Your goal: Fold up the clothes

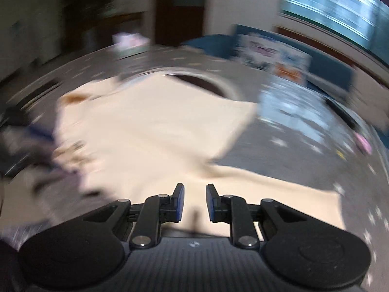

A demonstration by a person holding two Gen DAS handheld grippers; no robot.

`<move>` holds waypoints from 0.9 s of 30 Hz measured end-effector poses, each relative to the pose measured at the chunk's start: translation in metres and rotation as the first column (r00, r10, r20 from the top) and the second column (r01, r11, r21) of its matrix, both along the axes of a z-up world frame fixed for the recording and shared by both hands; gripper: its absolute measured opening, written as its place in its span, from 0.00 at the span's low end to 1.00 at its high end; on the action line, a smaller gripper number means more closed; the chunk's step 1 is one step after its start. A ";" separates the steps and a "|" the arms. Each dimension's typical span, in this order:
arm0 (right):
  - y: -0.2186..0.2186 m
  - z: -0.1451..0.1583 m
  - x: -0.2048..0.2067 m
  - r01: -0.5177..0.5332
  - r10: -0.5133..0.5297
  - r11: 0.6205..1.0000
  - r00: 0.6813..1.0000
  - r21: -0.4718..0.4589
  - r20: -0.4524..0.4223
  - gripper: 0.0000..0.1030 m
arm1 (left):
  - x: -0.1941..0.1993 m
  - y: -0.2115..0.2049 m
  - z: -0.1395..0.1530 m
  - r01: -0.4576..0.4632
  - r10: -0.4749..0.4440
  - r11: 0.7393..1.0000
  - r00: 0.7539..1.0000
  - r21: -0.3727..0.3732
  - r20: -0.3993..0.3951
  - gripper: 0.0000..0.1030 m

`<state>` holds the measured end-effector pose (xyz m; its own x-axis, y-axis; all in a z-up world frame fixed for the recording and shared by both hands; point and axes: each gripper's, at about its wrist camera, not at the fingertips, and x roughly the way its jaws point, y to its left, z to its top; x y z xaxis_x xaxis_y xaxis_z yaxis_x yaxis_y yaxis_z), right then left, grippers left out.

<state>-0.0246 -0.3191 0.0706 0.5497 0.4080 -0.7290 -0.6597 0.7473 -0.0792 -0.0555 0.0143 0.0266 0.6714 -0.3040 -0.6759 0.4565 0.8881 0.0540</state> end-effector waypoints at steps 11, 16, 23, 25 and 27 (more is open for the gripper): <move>0.091 -0.026 -0.077 -0.388 0.440 0.881 0.882 -0.271 0.167 0.35 | 0.005 0.008 0.012 -0.029 0.030 0.999 0.998 -0.018 0.050 0.01; 0.103 -0.039 -0.088 -0.425 0.518 0.829 0.829 -0.364 0.211 0.35 | 0.005 0.014 0.016 -0.010 0.011 0.997 1.000 -0.075 0.007 0.01; 0.107 -0.047 -0.090 -0.416 0.535 0.813 0.810 -0.407 0.241 0.20 | -0.002 0.005 0.006 -0.014 0.014 0.999 1.000 -0.029 0.005 0.32; 0.107 -0.047 -0.089 -0.410 0.527 0.819 0.815 -0.401 0.242 0.07 | -0.002 0.003 0.003 -0.009 0.009 1.000 1.000 -0.020 0.005 0.32; 0.104 -0.044 -0.087 -0.401 0.512 0.830 0.823 -0.387 0.246 0.05 | -0.003 0.002 0.002 0.002 -0.002 1.000 1.000 -0.014 0.004 0.29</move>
